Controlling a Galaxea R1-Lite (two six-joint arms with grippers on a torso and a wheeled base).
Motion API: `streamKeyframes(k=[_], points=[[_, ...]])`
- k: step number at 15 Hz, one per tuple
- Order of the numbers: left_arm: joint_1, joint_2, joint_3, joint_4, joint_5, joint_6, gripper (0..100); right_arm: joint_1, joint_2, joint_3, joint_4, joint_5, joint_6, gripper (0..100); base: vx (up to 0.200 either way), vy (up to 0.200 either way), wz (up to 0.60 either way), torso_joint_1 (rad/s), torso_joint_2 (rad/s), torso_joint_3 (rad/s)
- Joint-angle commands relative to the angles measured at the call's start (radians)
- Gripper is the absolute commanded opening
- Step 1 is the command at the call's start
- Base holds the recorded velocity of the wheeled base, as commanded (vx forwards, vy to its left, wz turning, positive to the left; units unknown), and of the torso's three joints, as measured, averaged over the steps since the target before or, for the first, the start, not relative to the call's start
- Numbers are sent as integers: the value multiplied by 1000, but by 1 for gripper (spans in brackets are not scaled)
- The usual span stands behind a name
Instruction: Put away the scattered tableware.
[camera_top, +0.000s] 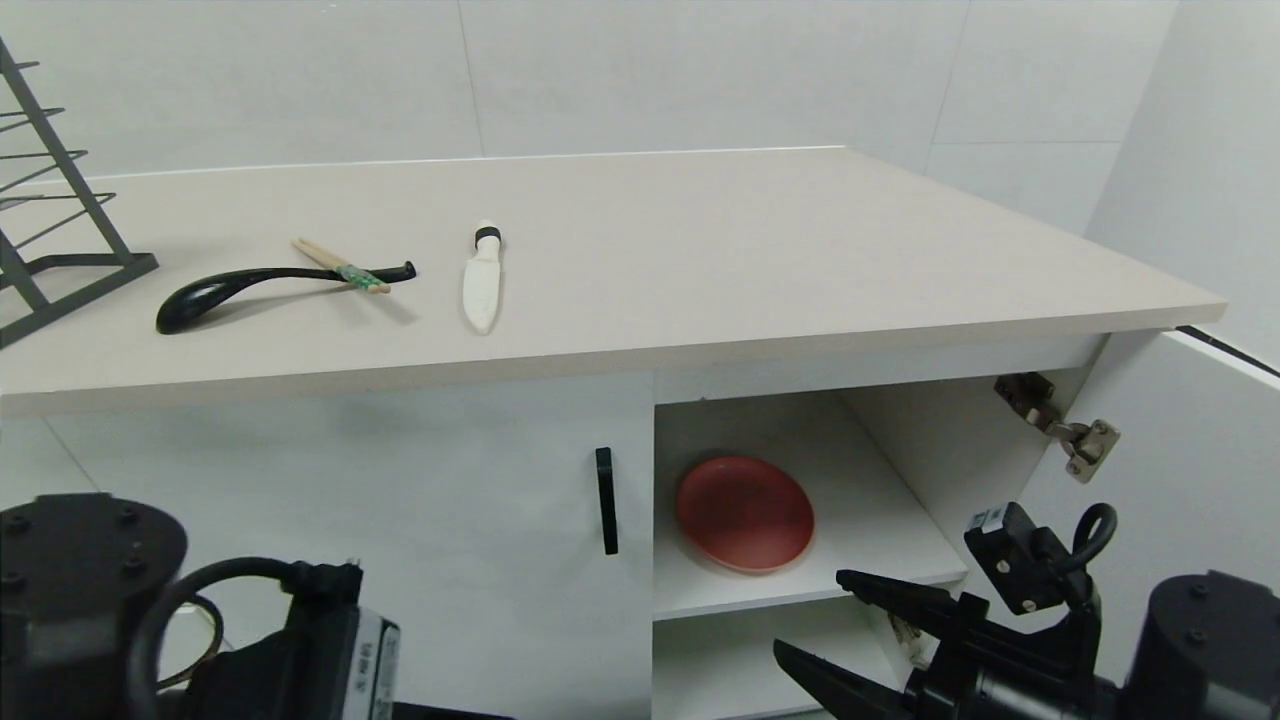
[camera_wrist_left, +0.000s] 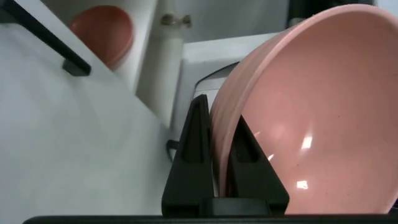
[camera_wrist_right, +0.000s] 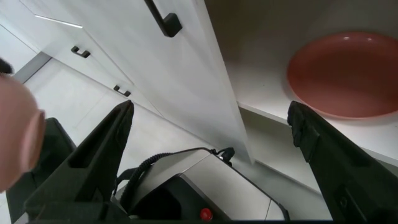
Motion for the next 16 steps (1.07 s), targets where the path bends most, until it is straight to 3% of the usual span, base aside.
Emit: streamKeyframes(k=[1,7,12,16], points=[[-45,93,-37,0,64,0,0,-10,1,0,-1,1,0,100,0,0,0,0,0,0],[-91,202,-63,-2,286,-6,0,-45,-8,0,-5,1,0,100,0,0,0,0,0,0],[-134,303,-149,-3,414,-12,0,-99,-51,0,-2,-13,3,100,0,0,0,0,0,0],[-149,357,-178,-85,461,-12,0,-116,-77,0,-2,-13,4,100,0,0,0,0,0,0]])
